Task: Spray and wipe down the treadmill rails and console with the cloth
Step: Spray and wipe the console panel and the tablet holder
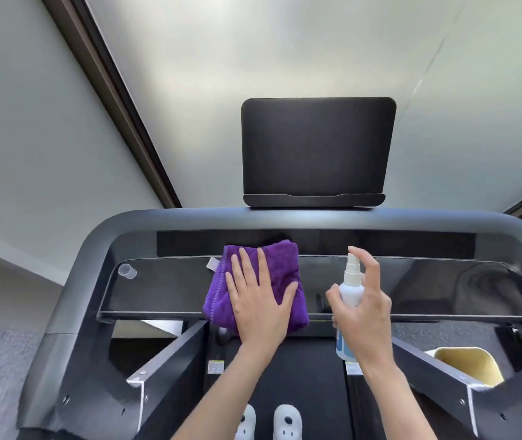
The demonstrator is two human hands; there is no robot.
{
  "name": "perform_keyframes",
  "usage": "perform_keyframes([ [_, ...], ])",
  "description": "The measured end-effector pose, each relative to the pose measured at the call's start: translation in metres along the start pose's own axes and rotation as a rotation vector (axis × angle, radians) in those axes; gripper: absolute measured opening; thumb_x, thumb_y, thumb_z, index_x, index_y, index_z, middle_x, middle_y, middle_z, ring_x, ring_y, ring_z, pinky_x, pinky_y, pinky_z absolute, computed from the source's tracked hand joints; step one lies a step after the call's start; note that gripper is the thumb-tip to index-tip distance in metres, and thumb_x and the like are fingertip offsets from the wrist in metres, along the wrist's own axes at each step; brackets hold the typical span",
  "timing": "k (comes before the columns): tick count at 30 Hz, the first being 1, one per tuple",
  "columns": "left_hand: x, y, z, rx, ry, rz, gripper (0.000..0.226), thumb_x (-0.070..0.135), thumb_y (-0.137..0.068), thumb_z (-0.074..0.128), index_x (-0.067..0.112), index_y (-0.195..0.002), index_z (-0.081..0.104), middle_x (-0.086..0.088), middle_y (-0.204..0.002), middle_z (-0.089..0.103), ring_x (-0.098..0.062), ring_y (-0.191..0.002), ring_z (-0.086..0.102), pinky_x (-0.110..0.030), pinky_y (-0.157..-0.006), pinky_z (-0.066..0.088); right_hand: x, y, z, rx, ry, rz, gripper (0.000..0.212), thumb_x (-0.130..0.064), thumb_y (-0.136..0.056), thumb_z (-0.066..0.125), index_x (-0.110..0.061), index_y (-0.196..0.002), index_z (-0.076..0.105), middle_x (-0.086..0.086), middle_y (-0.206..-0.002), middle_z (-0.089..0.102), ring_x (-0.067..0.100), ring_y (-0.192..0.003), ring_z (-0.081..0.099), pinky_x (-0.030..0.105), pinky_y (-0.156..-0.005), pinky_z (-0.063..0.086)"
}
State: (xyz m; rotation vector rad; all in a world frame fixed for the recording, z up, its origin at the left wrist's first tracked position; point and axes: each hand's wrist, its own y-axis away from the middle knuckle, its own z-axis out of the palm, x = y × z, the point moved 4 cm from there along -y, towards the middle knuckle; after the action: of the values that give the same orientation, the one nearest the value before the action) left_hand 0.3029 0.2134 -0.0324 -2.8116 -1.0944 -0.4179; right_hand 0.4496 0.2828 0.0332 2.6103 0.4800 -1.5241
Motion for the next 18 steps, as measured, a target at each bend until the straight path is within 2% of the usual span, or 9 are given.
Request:
perform_keyframes([
  [2, 0.003, -0.004, 0.003, 0.044, -0.009, 0.002, 0.085, 0.067, -0.091, 0.014, 0.011, -0.154, 0.011, -0.022, -0.159, 0.009, -0.036, -0.149, 0.008, -0.048, -0.12, 0.01, 0.006, 0.001, -0.002, 0.002, 0.007, 0.021, 0.067, 0.002, -0.084, 0.061, -0.046, -0.126, 0.041, 0.012, -0.06, 0.055, 0.036, -0.05, 0.056, 0.052, -0.055, 0.054],
  [5, 0.008, -0.051, 0.002, 0.018, -0.092, -0.023, 0.083, 0.063, -0.095, 0.016, 0.011, -0.148, -0.019, -0.028, -0.157, -0.011, -0.04, -0.147, -0.01, -0.05, -0.12, 0.0, 0.011, -0.003, -0.006, 0.012, 0.018, 0.044, 0.067, 0.002, -0.084, 0.06, -0.047, -0.125, 0.041, 0.014, -0.06, 0.056, 0.037, -0.049, 0.055, 0.051, -0.055, 0.054],
  [7, 0.012, -0.075, -0.002, 0.01, -0.109, -0.055, 0.085, 0.063, -0.096, 0.019, 0.011, -0.144, -0.028, -0.029, -0.155, -0.019, -0.042, -0.145, -0.018, -0.05, -0.119, -0.009, 0.01, -0.008, -0.009, 0.024, 0.027, 0.044, 0.066, 0.002, -0.084, 0.06, -0.044, -0.127, 0.041, 0.013, -0.061, 0.055, 0.037, -0.05, 0.055, 0.05, -0.055, 0.053],
  [11, 0.018, -0.062, -0.001, 0.017, -0.076, -0.035, 0.088, 0.066, -0.095, 0.021, 0.01, -0.148, -0.022, -0.027, -0.156, -0.019, -0.04, -0.145, -0.017, -0.048, -0.12, -0.006, 0.004, -0.014, -0.015, 0.067, 0.033, 0.024, 0.065, 0.002, -0.083, 0.06, -0.042, -0.128, 0.041, 0.01, -0.058, 0.051, 0.035, -0.048, 0.052, 0.048, -0.052, 0.052],
  [15, 0.024, -0.01, 0.01, -0.051, -0.003, 0.163, 0.087, 0.069, -0.09, 0.013, 0.013, -0.154, -0.008, -0.017, -0.161, -0.01, -0.032, -0.148, -0.012, -0.042, -0.121, -0.005, 0.002, -0.015, -0.017, 0.097, 0.03, 0.03, 0.064, 0.001, -0.085, 0.06, -0.04, -0.129, 0.04, 0.011, -0.061, 0.052, 0.037, -0.05, 0.055, 0.053, -0.053, 0.053],
  [18, 0.017, -0.005, 0.009, -0.041, 0.023, 0.244, 0.082, 0.066, -0.092, 0.017, 0.014, -0.155, 0.002, -0.015, -0.161, -0.001, -0.031, -0.149, -0.005, -0.04, -0.121, -0.003, 0.002, -0.01, -0.017, 0.119, 0.039, 0.039, 0.063, 0.002, -0.085, 0.06, -0.039, -0.129, 0.041, 0.012, -0.061, 0.053, 0.037, -0.049, 0.056, 0.053, -0.054, 0.053],
])
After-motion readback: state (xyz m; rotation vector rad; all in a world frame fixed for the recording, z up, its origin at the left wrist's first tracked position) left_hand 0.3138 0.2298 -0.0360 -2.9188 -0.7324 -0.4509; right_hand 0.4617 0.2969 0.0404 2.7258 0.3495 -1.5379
